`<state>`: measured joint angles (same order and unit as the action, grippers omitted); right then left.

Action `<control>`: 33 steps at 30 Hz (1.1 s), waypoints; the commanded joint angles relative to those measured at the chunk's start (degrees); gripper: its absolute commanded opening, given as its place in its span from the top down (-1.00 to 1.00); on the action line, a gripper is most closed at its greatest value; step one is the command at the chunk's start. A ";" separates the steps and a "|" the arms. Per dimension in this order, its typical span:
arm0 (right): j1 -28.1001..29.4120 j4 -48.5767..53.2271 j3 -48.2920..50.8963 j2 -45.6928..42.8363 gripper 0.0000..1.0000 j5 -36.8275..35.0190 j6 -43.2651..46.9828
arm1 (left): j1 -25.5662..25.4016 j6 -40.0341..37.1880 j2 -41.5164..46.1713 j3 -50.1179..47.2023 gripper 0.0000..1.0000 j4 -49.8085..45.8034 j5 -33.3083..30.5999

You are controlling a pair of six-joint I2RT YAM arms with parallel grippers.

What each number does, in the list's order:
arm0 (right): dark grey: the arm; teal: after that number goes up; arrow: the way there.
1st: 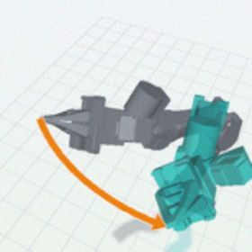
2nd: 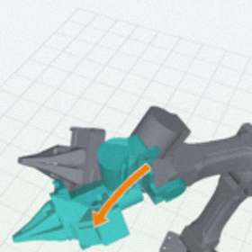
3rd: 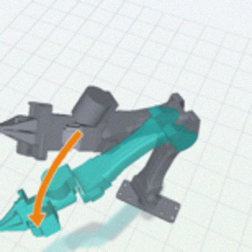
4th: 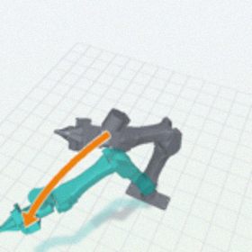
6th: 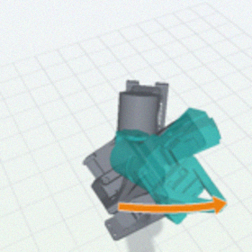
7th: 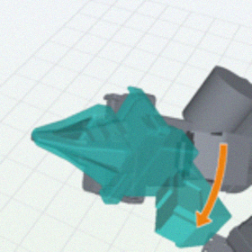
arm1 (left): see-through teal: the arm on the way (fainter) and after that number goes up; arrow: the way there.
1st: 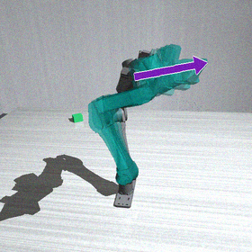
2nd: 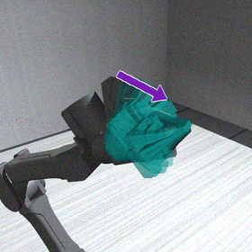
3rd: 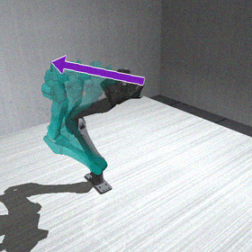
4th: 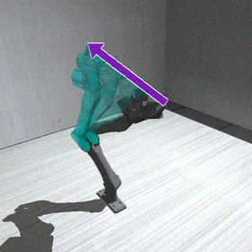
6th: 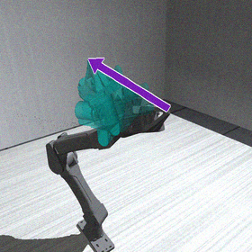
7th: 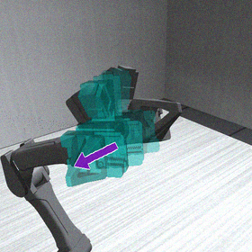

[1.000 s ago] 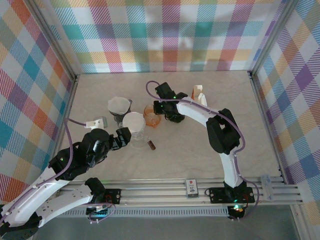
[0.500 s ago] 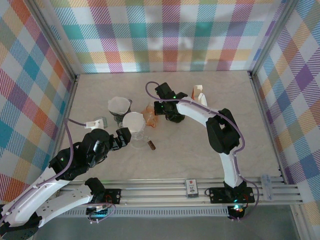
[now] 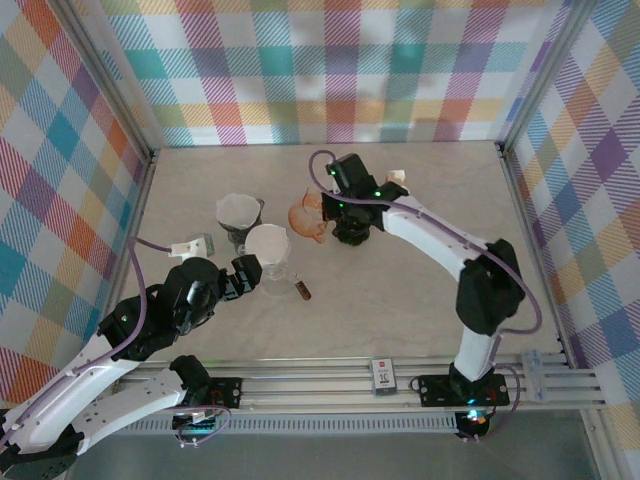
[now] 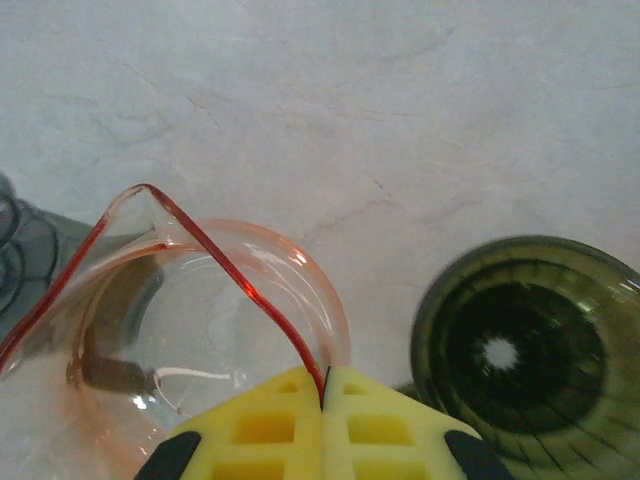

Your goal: Place the coffee filter in the dripper

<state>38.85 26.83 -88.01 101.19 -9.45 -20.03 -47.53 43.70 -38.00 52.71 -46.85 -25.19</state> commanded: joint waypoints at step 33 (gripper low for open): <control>17.18 12.46 30.15 -17.31 0.99 -13.72 -0.76 | 0.66 0.60 0.27 -1.75 -1.00 0.55 -1.93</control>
<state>55.42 41.25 -58.37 83.33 -22.15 -19.11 -47.48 43.79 -38.02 51.77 -46.44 -26.09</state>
